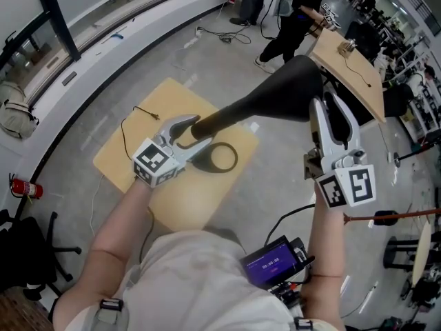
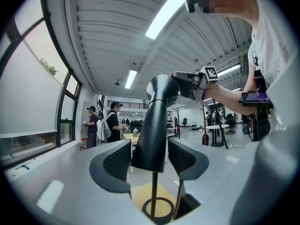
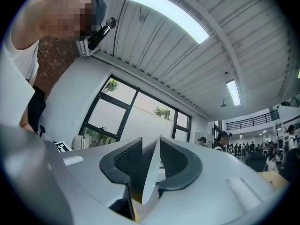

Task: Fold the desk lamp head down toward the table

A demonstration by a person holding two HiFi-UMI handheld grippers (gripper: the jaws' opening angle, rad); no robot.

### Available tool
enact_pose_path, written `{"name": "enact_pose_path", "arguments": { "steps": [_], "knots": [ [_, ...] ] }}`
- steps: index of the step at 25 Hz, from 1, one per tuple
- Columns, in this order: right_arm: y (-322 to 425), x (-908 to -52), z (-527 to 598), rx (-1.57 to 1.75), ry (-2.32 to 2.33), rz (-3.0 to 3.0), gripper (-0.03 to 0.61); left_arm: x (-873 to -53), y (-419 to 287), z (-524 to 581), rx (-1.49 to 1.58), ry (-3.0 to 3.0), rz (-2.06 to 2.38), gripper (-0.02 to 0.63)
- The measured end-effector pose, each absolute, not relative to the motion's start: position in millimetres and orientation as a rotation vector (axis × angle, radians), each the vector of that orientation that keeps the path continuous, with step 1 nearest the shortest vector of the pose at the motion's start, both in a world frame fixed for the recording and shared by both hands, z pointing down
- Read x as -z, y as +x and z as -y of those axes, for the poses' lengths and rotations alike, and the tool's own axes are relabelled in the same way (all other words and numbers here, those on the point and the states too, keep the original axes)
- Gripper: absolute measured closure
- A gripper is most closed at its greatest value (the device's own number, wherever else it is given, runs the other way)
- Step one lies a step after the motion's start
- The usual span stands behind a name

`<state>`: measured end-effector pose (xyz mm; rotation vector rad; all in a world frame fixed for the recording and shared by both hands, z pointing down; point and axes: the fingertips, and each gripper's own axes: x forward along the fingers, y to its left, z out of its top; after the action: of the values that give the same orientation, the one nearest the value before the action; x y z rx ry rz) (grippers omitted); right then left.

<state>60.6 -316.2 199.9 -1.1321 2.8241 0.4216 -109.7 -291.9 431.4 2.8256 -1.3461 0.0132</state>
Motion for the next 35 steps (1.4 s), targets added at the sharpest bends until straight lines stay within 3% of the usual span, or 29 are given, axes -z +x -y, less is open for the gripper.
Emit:
{"name": "enact_pose_path", "arguments": {
  "steps": [5, 8, 14, 35],
  "knots": [
    [53.3, -205.2, 318.8, -0.358, -1.106, -2.829, 0.446, -442.7, -110.3, 296.1, -0.076, 2.832, 1.326, 0.373],
    [57.2, -204.8, 323.0, -0.314, -1.117, -2.805, 0.488, -444.4, -108.3, 297.6, -0.086, 2.842, 1.310, 0.373],
    [58.4, -207.6, 325.1, -0.203, -1.065, -2.780, 0.503, -446.8, -105.7, 298.4, -0.107, 2.866, 1.284, 0.376],
    [61.9, -209.8, 326.7, -0.066, -0.974, -2.749, 0.514, -449.3, -102.8, 299.7, -0.165, 2.893, 1.248, 0.379]
  ]
}}
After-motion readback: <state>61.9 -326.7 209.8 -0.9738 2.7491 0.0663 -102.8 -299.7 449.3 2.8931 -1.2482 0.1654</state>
